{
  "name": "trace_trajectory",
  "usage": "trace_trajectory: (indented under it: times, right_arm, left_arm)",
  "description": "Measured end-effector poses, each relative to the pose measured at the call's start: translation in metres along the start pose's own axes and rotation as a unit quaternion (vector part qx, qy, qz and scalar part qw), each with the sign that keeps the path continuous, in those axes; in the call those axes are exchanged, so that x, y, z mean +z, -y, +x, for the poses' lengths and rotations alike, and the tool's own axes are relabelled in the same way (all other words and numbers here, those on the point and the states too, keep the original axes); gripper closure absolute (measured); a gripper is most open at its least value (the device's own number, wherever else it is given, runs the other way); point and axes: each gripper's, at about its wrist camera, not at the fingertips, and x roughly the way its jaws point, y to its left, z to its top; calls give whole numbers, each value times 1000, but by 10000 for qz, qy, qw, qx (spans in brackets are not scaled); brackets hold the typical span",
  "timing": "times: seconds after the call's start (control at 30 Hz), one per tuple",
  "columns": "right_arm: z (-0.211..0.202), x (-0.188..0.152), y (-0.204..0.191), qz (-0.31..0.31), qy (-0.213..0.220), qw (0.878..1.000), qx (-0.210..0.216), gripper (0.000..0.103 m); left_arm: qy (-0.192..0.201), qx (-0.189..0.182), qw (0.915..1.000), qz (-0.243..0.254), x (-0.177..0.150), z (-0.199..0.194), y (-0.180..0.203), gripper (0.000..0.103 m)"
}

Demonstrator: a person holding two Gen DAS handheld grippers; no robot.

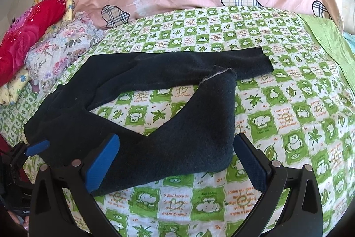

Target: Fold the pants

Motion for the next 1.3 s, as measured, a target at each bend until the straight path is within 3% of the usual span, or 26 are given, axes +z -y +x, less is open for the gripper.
trace_trajectory:
  times: [0.27, 0.6, 0.77, 0.97, 1.03, 1.1, 1.2, 1.3]
  right_arm:
    - [13, 14, 6, -47, -52, 10000, -37, 1]
    - [44, 69, 42, -7, -144, 9998, -97, 1]
    - [72, 91, 62, 31, -407, 9991, 83, 3]
    - [105, 100, 76, -28, -877, 9953, 416, 14]
    - [114, 100, 76, -143, -1028, 9931, 554, 21]
    - [121, 99, 75, -236, -1178, 9902, 712, 45]
    - [119, 99, 76, -263, -1162, 9882, 966, 72]
    - [109, 99, 80, -210, -1004, 9881, 1149, 87]
  left_arm:
    - [-54, -188, 9997, 165, 7, 8, 11, 17]
    - [-376, -695, 9963, 327, 19, 34, 31, 17]
    - [-632, -1015, 9924, 305, 24, 50, 37, 16]
    - [-891, -1313, 9871, 237, 29, 67, 43, 16]
    - [-989, -1427, 9847, 174, 31, 72, 44, 16]
    - [-1034, -1510, 9830, 144, 32, 74, 44, 16]
    - [-1100, -1590, 9810, 172, 33, 78, 48, 16]
    - [-1136, -1641, 9797, 170, 34, 82, 52, 19]
